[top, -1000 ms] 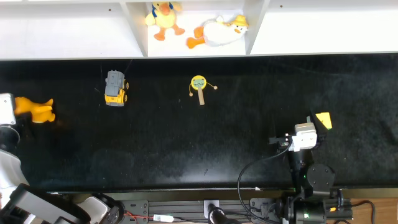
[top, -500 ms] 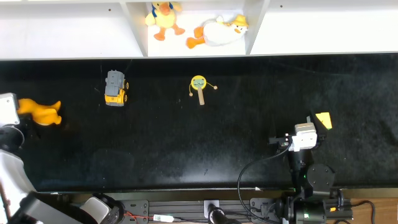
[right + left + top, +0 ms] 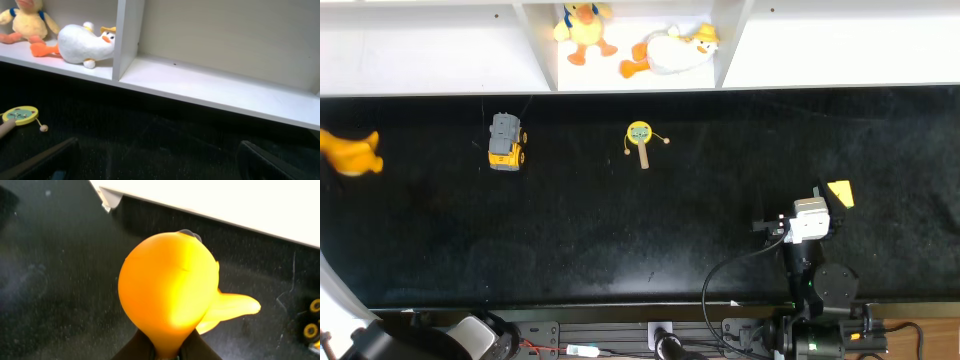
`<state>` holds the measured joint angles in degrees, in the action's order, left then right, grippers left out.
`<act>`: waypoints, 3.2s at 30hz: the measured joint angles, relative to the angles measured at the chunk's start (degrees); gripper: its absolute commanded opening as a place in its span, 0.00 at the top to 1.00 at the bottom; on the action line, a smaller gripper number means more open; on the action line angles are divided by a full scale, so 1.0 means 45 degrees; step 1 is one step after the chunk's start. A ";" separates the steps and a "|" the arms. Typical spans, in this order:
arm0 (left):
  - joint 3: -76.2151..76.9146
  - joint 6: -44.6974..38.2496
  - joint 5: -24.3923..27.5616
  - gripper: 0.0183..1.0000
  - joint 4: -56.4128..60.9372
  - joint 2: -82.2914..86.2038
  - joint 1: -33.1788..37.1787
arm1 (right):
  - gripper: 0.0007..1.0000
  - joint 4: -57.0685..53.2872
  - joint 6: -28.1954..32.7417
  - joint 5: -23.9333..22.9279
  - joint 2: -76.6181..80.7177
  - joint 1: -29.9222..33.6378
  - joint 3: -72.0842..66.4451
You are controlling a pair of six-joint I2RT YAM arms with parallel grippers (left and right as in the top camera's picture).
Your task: Store Toys
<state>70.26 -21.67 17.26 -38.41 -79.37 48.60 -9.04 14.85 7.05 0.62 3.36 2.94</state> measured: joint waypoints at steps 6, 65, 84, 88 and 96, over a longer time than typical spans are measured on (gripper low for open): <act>0.1530 0.0636 -0.1248 0.96 -0.0248 -0.0928 -0.1768 | 0.01 0.0000 0.0005 0.0000 0.0000 -0.0005 0.0000; 0.3614 0.4503 -0.6975 0.94 0.2492 -0.4643 -0.6222 | 0.00 0.0000 -0.0005 0.0005 0.0000 -0.0005 0.0000; 0.3716 0.4503 -0.6883 0.90 0.2501 -0.4896 -0.6222 | 0.01 0.0005 0.0000 -0.0005 0.0000 0.0000 0.0000; 0.3721 0.4503 -0.6883 0.90 0.2725 -0.5013 -0.6222 | 0.00 -0.0005 0.0005 0.0000 0.0000 -0.0005 0.0000; 0.3730 0.4503 -0.6883 0.86 0.3128 -0.5129 -0.6222 | 0.00 0.0000 -0.0005 -0.0005 0.0005 0.0000 0.0000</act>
<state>87.05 -1.41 -13.72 -24.34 -102.45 20.60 -9.04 14.83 7.03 0.64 3.36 2.94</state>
